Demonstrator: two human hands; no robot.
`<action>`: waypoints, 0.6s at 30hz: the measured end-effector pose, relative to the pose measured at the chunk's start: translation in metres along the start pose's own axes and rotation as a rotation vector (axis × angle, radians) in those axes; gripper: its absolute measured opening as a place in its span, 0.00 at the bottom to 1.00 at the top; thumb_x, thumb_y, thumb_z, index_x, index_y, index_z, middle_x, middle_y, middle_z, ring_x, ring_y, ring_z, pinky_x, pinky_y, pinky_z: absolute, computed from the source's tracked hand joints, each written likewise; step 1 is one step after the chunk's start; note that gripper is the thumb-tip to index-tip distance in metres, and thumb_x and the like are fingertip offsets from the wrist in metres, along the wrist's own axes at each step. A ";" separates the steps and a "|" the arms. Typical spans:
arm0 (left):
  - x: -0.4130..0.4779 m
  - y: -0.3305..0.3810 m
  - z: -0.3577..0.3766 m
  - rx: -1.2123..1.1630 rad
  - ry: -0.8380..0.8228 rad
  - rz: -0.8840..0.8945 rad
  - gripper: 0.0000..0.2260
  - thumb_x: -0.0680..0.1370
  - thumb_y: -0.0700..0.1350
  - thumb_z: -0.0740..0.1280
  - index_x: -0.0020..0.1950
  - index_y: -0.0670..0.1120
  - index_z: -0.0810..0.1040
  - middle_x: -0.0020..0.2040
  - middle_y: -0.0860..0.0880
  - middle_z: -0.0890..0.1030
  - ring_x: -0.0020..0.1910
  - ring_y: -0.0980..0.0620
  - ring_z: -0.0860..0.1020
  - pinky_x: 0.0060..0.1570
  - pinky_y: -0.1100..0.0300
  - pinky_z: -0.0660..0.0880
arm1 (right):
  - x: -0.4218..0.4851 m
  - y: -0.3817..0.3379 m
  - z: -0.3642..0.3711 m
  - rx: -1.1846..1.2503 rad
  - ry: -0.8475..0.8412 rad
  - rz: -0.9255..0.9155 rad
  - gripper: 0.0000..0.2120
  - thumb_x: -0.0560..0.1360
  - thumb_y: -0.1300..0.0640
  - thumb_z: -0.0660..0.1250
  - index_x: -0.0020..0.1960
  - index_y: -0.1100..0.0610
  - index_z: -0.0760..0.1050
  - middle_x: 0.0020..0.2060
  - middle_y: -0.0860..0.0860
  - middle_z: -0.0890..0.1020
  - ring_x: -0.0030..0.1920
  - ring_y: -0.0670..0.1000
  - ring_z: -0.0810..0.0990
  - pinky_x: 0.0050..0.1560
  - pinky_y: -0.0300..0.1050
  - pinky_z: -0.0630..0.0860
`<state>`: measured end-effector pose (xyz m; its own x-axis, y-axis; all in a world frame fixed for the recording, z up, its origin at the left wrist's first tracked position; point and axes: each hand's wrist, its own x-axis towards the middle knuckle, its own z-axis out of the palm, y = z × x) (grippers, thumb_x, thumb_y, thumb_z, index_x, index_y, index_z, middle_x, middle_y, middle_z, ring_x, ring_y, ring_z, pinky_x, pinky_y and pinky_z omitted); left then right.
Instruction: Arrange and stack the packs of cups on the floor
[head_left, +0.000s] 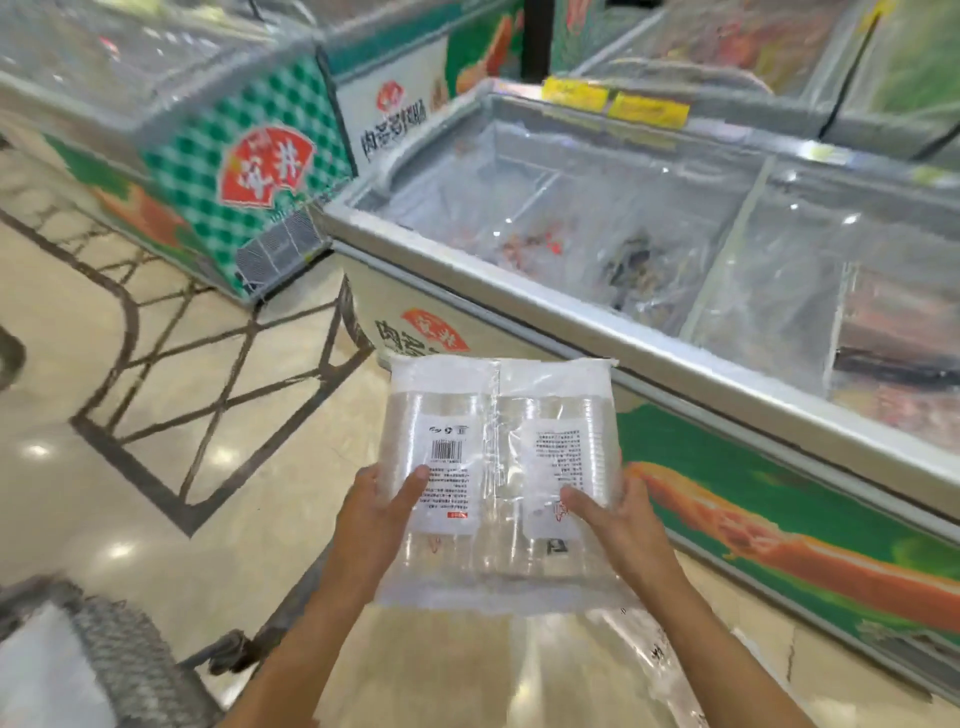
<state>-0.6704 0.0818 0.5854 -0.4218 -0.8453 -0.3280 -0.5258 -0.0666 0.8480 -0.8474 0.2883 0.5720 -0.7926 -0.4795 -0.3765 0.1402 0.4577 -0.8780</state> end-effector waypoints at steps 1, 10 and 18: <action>-0.011 0.015 -0.021 -0.013 0.030 0.002 0.23 0.76 0.62 0.69 0.63 0.50 0.74 0.53 0.52 0.82 0.48 0.55 0.81 0.41 0.60 0.74 | -0.013 -0.029 0.000 -0.004 -0.027 -0.021 0.30 0.70 0.42 0.77 0.64 0.50 0.67 0.54 0.43 0.80 0.53 0.47 0.82 0.56 0.51 0.78; -0.112 0.105 -0.158 -0.143 0.310 0.094 0.23 0.76 0.64 0.68 0.64 0.53 0.70 0.56 0.54 0.77 0.51 0.52 0.76 0.43 0.57 0.69 | -0.098 -0.199 0.017 -0.096 -0.287 -0.305 0.25 0.69 0.40 0.76 0.61 0.50 0.76 0.50 0.48 0.86 0.47 0.49 0.87 0.49 0.48 0.82; -0.199 0.049 -0.266 -0.232 0.611 0.000 0.31 0.77 0.67 0.66 0.72 0.49 0.66 0.62 0.51 0.75 0.54 0.50 0.75 0.47 0.55 0.72 | -0.175 -0.259 0.119 -0.124 -0.621 -0.472 0.16 0.73 0.51 0.76 0.59 0.49 0.77 0.49 0.49 0.86 0.46 0.49 0.86 0.48 0.41 0.83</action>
<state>-0.4160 0.1060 0.8033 0.1103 -0.9898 -0.0903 -0.3241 -0.1217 0.9382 -0.6744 0.1647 0.8299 -0.2703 -0.9575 -0.1008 -0.2242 0.1644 -0.9606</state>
